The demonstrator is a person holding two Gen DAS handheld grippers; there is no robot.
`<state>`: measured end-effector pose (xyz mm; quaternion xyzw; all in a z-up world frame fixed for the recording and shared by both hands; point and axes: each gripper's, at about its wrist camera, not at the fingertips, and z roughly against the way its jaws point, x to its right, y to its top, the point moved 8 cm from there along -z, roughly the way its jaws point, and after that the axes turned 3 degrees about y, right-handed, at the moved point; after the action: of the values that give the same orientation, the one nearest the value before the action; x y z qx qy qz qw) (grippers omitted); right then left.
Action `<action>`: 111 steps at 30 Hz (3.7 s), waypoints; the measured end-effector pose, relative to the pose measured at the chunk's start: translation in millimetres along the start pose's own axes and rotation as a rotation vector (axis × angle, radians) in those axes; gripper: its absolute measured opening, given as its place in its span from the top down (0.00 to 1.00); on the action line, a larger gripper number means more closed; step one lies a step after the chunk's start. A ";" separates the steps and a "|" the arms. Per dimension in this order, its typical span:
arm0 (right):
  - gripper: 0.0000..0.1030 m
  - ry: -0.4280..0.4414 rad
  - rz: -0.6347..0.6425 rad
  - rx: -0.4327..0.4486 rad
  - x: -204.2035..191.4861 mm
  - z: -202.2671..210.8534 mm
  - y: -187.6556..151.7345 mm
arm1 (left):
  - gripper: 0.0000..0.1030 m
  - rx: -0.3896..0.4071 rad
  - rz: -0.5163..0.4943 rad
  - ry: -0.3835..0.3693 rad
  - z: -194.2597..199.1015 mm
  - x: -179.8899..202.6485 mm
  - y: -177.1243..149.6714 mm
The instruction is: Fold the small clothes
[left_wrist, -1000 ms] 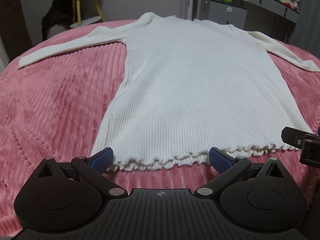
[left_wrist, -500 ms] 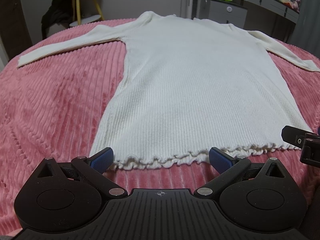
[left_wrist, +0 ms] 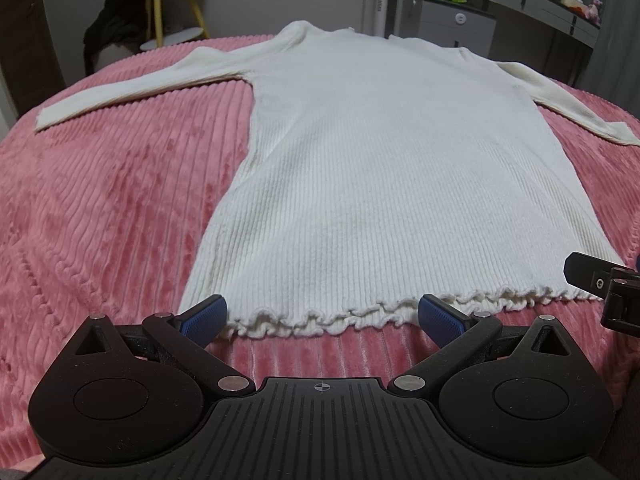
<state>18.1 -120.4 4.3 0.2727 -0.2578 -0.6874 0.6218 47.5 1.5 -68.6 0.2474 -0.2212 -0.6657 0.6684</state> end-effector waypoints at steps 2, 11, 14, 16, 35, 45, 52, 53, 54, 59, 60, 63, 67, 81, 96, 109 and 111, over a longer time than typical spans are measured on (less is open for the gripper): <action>0.04 0.000 0.000 0.000 0.2 0.0 -0.1 | 0.00 0.000 0.000 0.000 -0.1 -0.1 0.1; 0.04 0.001 -0.001 0.001 0.3 -0.1 0.1 | 0.00 -0.003 0.001 -0.001 -1.3 -1.5 -0.3; 0.04 0.001 0.000 0.000 0.2 0.0 0.1 | 0.00 -0.003 0.001 -0.001 -1.3 -1.8 -0.6; 0.04 0.001 0.000 0.001 0.3 0.0 0.2 | 0.00 -0.004 0.001 -0.001 -1.3 -1.7 -0.6; 0.04 0.002 0.000 0.000 0.3 -0.2 -0.1 | 0.00 -0.010 0.001 -0.001 -1.7 -2.0 -3.2; 0.04 0.004 0.002 0.006 -0.2 0.0 -0.5 | 0.00 -0.012 0.002 -0.003 -1.3 -1.1 -4.2; 0.04 0.007 -0.003 0.004 0.8 0.0 -0.4 | 0.00 -0.014 0.002 -0.004 -1.6 -1.2 -3.6; 0.04 0.007 -0.004 0.004 1.4 -0.2 0.1 | 0.00 -0.014 0.002 -0.003 -1.6 -1.2 -3.5; 0.04 0.008 -0.005 0.004 1.3 -0.2 0.3 | 0.00 -0.014 0.002 -0.003 -1.6 -1.2 -3.5; 0.04 0.008 -0.005 0.003 1.6 -0.1 0.6 | 0.00 -0.014 0.002 -0.003 -1.6 -1.3 -3.4; 0.04 0.008 -0.005 0.003 1.6 -0.1 0.6 | 0.00 -0.014 0.002 -0.003 -1.6 -1.3 -3.4; 0.04 0.009 -0.005 0.003 1.6 -0.1 0.5 | 0.00 -0.014 0.002 -0.003 -1.6 -1.3 -3.3; 0.04 0.011 -0.004 0.003 1.5 -0.3 0.6 | 0.00 -0.012 0.003 -0.004 -2.1 -1.5 -2.8; 0.04 0.043 -0.012 0.019 0.1 5.7 2.7 | 0.00 0.014 0.010 -0.009 5.2 -1.2 2.4; 0.04 0.299 -0.201 0.092 42.8 16.5 42.8 | 0.00 0.088 0.069 0.005 8.5 11.6 53.1; 0.52 0.011 -0.779 0.276 357.1 -91.7 125.5 | 0.00 0.208 0.114 0.098 -71.5 40.1 146.9; 0.52 -0.042 -0.828 0.286 394.5 -116.7 133.2 | 0.00 0.216 0.125 0.107 -78.0 40.0 151.7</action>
<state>163.7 -527.4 -8.6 0.4222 -0.2318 -0.8415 0.2445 215.3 -37.0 -35.9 0.3387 -0.2707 -0.5811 0.6887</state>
